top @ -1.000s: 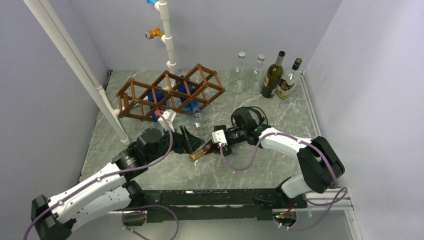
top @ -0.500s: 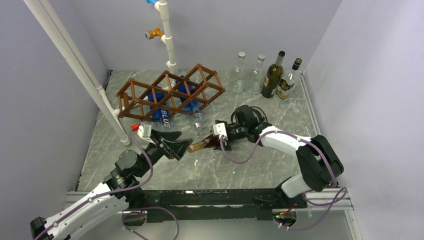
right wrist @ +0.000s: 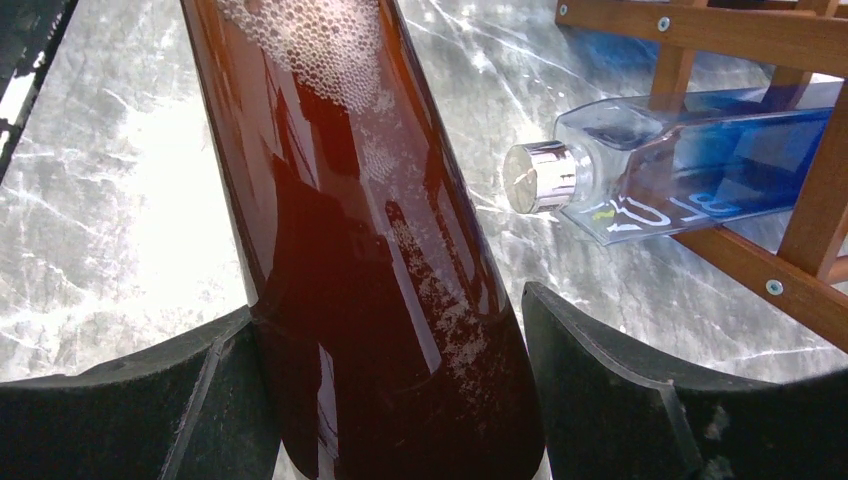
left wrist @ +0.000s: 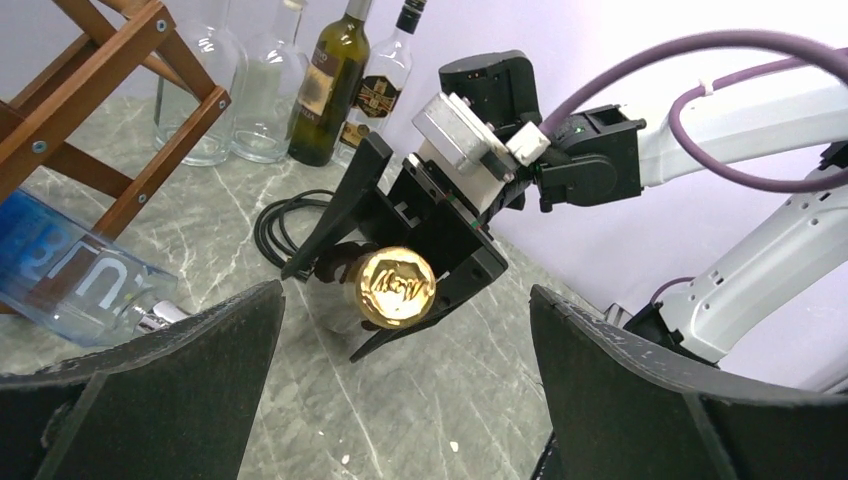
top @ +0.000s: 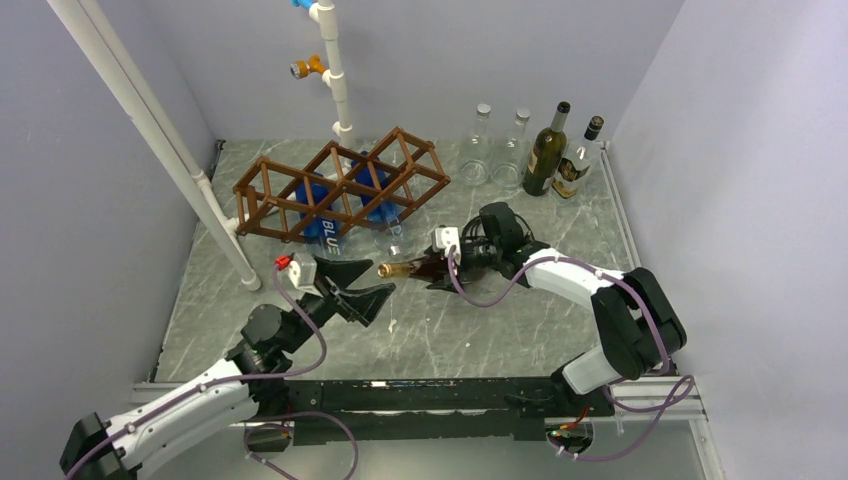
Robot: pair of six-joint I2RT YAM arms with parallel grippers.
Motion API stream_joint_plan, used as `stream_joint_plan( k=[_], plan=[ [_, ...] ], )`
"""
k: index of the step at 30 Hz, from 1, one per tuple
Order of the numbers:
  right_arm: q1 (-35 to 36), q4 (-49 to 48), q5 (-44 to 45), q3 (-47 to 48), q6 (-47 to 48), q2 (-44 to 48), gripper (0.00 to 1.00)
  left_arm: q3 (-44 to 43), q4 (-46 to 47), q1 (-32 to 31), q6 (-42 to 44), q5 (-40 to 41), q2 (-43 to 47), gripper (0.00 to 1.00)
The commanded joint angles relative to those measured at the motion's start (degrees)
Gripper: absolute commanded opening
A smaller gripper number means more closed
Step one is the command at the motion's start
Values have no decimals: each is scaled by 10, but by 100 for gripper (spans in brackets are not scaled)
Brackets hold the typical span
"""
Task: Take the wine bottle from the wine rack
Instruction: Pick up the wine bottle from the wine rack, then place the wine bottle at the center of the board.
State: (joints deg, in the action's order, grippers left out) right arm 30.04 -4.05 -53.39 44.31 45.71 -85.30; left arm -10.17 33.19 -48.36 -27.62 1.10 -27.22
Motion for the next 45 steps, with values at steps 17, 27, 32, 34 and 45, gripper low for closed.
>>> stream_joint_plan(
  k=[17, 27, 32, 34, 45],
  plan=[
    [-24, -86, -105, 8, -150, -4, 11, -8, 339, -8, 97, -20, -238, 96],
    [-26, -96, -114, 6, -165, -8, 11, -50, 373, -9, 137, -13, -319, 94],
    [-29, -104, -119, 5, -177, -9, 11, -61, 395, -9, 132, 8, -350, 88],
    [-30, -107, -121, 4, -182, -8, 11, -62, 404, -9, 131, 14, -359, 85],
    [-33, -125, -129, 0, -204, -11, 11, -95, 409, -9, 137, 16, -394, 67]
  ],
)
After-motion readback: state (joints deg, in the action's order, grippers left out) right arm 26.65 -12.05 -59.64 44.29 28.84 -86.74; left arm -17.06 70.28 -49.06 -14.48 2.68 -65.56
